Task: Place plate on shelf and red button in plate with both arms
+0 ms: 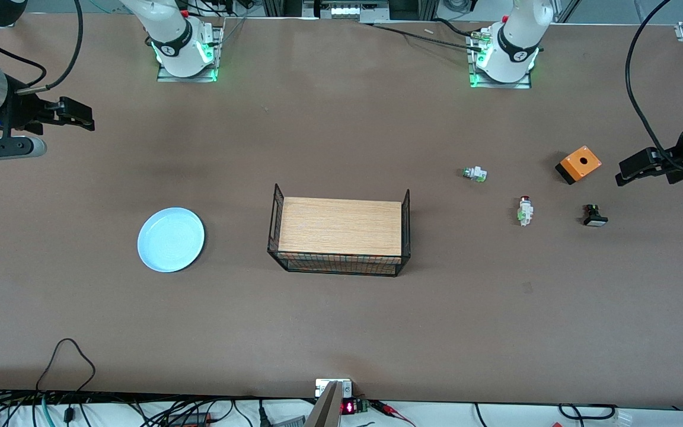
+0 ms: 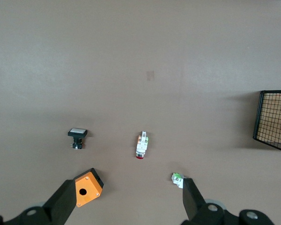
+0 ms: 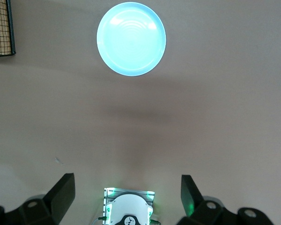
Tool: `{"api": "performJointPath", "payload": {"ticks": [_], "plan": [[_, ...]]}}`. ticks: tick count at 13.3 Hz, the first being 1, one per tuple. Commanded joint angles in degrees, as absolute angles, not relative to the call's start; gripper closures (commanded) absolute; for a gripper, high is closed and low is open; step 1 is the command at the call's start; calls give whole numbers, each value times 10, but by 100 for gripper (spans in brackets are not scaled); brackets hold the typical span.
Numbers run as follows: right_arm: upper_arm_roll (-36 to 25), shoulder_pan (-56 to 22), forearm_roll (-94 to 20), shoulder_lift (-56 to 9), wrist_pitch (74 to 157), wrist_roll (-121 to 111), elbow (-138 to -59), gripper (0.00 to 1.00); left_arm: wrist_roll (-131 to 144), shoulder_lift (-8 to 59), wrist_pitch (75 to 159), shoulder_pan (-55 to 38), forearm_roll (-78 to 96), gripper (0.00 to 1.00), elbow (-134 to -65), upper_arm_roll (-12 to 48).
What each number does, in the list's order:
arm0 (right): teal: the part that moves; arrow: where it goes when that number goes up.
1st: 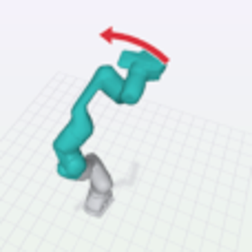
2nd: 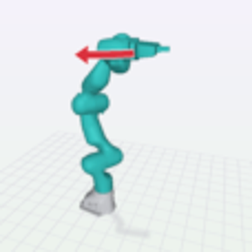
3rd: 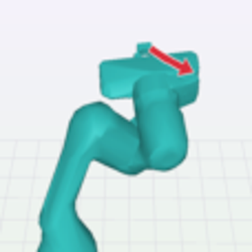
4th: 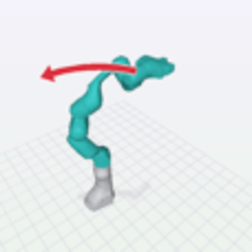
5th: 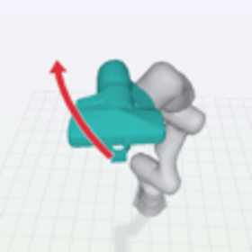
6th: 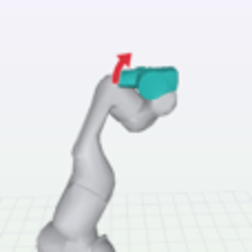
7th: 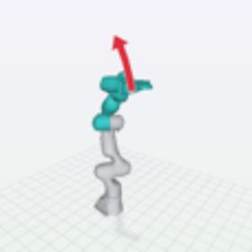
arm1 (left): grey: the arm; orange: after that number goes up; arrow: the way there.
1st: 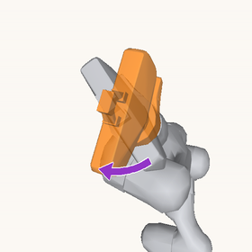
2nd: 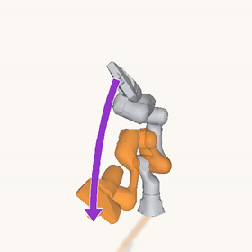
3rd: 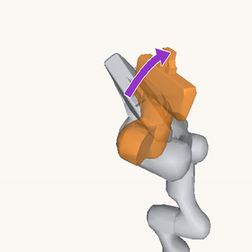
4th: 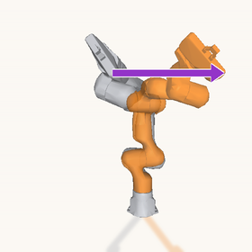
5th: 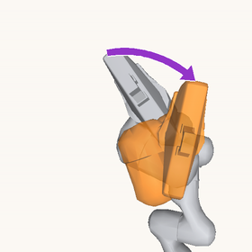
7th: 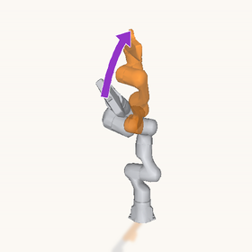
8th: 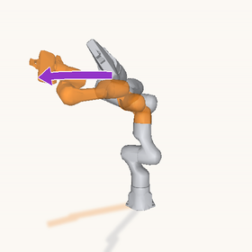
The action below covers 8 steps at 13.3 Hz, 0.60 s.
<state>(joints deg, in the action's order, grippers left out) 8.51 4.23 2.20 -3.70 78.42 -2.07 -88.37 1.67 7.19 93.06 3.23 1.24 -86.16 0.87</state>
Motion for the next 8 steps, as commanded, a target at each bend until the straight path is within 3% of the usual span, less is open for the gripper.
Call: {"api": "performJointPath", "payload": {"ticks": [1,4,8], "plan": [[86,41,29,-40,794,-13,-879,0,16,59,927,34,12,0,-871,11],[84,47,25,-70,805,-11,-877,0,16,59,927,34,12,0,-871,10],[80,76,23,-150,901,-11,-875,0,16,59,927,34,12,0,-871,10]]}}
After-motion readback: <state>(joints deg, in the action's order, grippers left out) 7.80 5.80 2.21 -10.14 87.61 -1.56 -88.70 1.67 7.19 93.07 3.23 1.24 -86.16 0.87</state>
